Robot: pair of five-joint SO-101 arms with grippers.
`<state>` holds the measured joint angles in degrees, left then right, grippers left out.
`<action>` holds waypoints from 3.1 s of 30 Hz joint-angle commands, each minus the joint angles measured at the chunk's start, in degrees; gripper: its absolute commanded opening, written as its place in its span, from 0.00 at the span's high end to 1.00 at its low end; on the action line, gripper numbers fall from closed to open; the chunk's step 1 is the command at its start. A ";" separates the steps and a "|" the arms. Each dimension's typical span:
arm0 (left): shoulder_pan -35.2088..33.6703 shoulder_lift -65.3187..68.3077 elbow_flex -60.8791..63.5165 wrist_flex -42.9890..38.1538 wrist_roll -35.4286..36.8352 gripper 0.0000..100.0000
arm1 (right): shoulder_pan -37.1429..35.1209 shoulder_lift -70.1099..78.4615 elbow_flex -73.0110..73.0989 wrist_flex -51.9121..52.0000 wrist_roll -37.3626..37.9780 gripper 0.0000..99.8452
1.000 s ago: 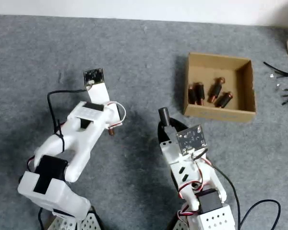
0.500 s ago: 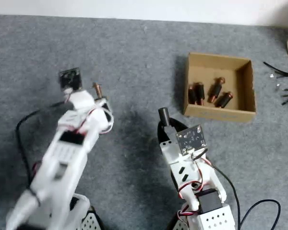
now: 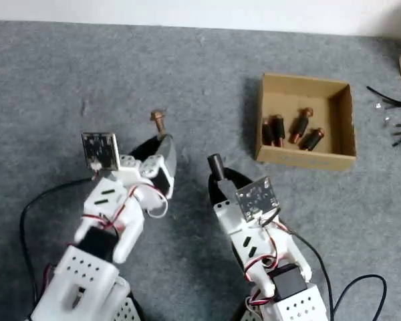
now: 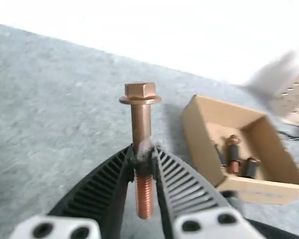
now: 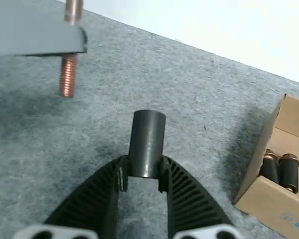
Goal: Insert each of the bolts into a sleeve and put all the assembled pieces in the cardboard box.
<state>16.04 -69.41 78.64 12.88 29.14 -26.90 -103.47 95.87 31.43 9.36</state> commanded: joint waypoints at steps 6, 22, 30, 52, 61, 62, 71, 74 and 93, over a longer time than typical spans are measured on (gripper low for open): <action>7.78 -15.96 8.04 -9.14 -0.09 1.00 | -3.82 -1.36 7.52 0.22 -0.44 1.00; 12.70 -18.77 19.03 -22.86 0.09 1.00 | -6.11 -1.45 7.43 1.63 3.96 1.00; 10.15 -19.30 18.95 -20.40 3.34 1.00 | -5.93 -1.45 7.16 1.63 3.87 1.00; 6.29 -18.86 19.03 -21.10 11.78 1.00 | -9.10 -1.45 7.60 -5.76 -2.46 1.00; 7.43 -19.30 18.95 -15.82 11.69 1.00 | -8.84 -1.45 7.16 -5.76 -2.46 1.00; 7.34 -19.30 18.95 -15.82 11.60 1.00 | -8.84 -1.45 7.16 -5.76 -2.46 1.00; 7.60 -18.95 19.03 -15.65 11.60 1.00 | -9.01 -1.45 7.16 -5.76 -2.46 1.00; 7.52 -18.95 19.03 -15.65 11.78 1.00 | -9.01 -1.45 7.16 -5.76 -2.46 1.00; 9.63 -18.77 18.68 -15.56 14.51 1.00 | -9.89 -1.45 7.16 -5.67 3.43 1.00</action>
<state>23.96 -88.13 96.31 -2.95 40.84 -35.78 -103.38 95.96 28.09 11.65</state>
